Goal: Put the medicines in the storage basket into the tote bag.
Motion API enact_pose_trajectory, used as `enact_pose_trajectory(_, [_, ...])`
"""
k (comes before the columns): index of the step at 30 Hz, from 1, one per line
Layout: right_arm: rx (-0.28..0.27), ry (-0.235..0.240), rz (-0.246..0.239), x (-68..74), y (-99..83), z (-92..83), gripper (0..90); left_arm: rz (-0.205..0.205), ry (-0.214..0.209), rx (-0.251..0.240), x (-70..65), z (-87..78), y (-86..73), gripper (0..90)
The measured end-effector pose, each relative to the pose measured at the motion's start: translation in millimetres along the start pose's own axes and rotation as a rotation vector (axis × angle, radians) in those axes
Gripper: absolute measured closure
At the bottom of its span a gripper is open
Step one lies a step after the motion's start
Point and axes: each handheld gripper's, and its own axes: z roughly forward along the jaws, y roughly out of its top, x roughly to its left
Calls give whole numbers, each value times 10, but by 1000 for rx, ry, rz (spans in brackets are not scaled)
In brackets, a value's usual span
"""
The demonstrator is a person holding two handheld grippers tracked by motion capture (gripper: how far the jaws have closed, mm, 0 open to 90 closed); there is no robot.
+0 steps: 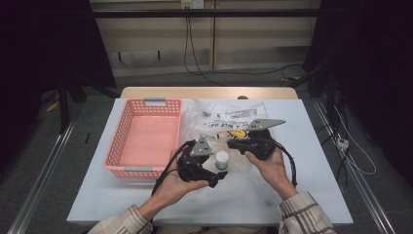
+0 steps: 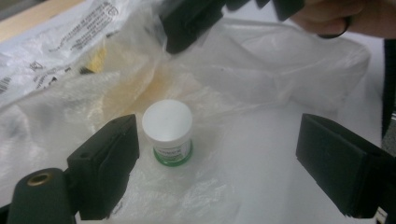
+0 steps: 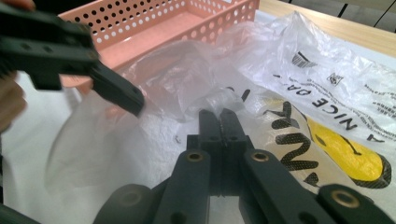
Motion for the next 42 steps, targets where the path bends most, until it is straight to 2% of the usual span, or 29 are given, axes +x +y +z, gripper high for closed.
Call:
enact_pose_trajectory(4, [24, 2, 4, 7, -50, 4, 900, 11, 9, -45, -6, -178, 21, 133])
enact_pose_trajectory(7, [25, -7, 8, -8, -73, -23, 900, 16, 21, -61, 63, -291, -11, 131])
enact_pose_trajectory(8, [24, -12, 12, -9, -79, -35, 893, 0, 32, -65, 97, -314, -38, 131])
enact_pose_trajectory(11, [29, -27, 13, 1, -102, -65, 799, -24, 61, -60, 190, -383, -125, 131])
enact_pose_trajectory(14, [28, -27, 29, 17, -121, -105, 725, -18, 76, -76, 221, -450, -176, 132])
enact_pose_trajectory(17, [24, -30, 22, 51, -137, -155, 634, -24, 86, -86, 237, -531, -183, 132])
enact_pose_trajectory(20, [19, -30, 7, 78, -170, -208, 487, -28, 101, -96, 245, -607, -198, 127])
enact_pose_trajectory(22, [15, -47, 9, 82, -199, -256, 445, -24, 108, -91, 248, -636, -215, 127])
enact_pose_trajectory(25, [1, -68, 28, 79, -245, -345, 328, -29, 117, -84, 258, -664, -259, 127])
enact_pose_trajectory(30, [-20, -117, 53, 81, -320, -496, 228, -36, 126, -64, 244, -692, -362, 123])
enact_pose_trajectory(32, [-25, -139, 59, 77, -359, -552, 218, -47, 125, -58, 213, -688, -413, 123])
enact_pose_trajectory(35, [-27, -178, 71, 65, -434, -624, 199, -37, 118, -46, 167, -694, -461, 123])
enact_pose_trajectory(42, [-60, -208, 90, 44, -632, -803, 175, -19, 101, -38, 51, -705, -592, 124])
